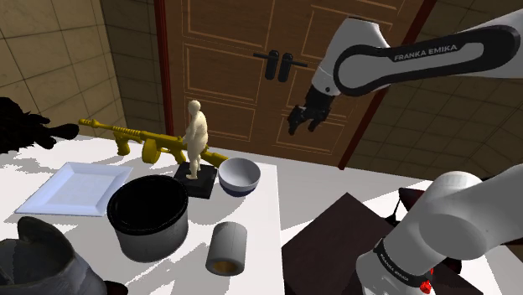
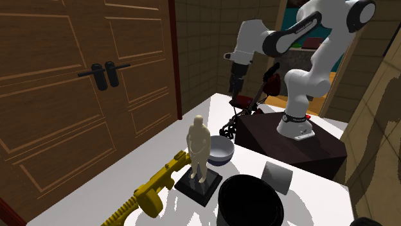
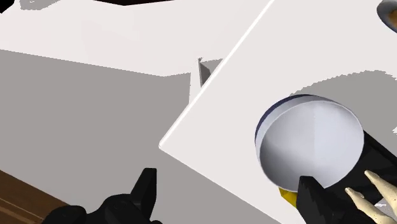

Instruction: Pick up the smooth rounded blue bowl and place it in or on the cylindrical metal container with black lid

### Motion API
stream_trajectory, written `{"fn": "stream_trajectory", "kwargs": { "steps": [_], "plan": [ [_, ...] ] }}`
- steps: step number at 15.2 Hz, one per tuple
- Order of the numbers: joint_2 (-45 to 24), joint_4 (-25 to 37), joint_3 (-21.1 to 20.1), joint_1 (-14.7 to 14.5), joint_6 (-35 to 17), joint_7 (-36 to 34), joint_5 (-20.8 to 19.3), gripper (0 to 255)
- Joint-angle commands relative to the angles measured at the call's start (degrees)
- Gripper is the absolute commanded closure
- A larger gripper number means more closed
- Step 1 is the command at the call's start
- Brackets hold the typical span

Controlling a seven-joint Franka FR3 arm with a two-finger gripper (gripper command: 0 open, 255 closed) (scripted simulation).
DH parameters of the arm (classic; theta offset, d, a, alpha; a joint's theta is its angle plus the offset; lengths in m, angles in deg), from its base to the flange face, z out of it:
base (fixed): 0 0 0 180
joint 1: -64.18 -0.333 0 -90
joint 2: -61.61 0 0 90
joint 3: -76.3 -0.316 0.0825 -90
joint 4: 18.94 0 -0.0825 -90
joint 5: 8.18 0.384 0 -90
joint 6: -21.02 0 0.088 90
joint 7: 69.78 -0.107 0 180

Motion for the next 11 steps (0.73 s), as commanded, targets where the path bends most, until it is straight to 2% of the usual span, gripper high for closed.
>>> {"fn": "stream_trajectory", "kwargs": {
  "steps": [1, 11],
  "plan": [
    [-3.71, -0.47, -0.13, -0.41, -4.45, -0.23, 0.62, 0],
    [-24.70, 0.57, -2.04, -3.46, -24.94, -1.80, 4.68, 0]
  ]
}}
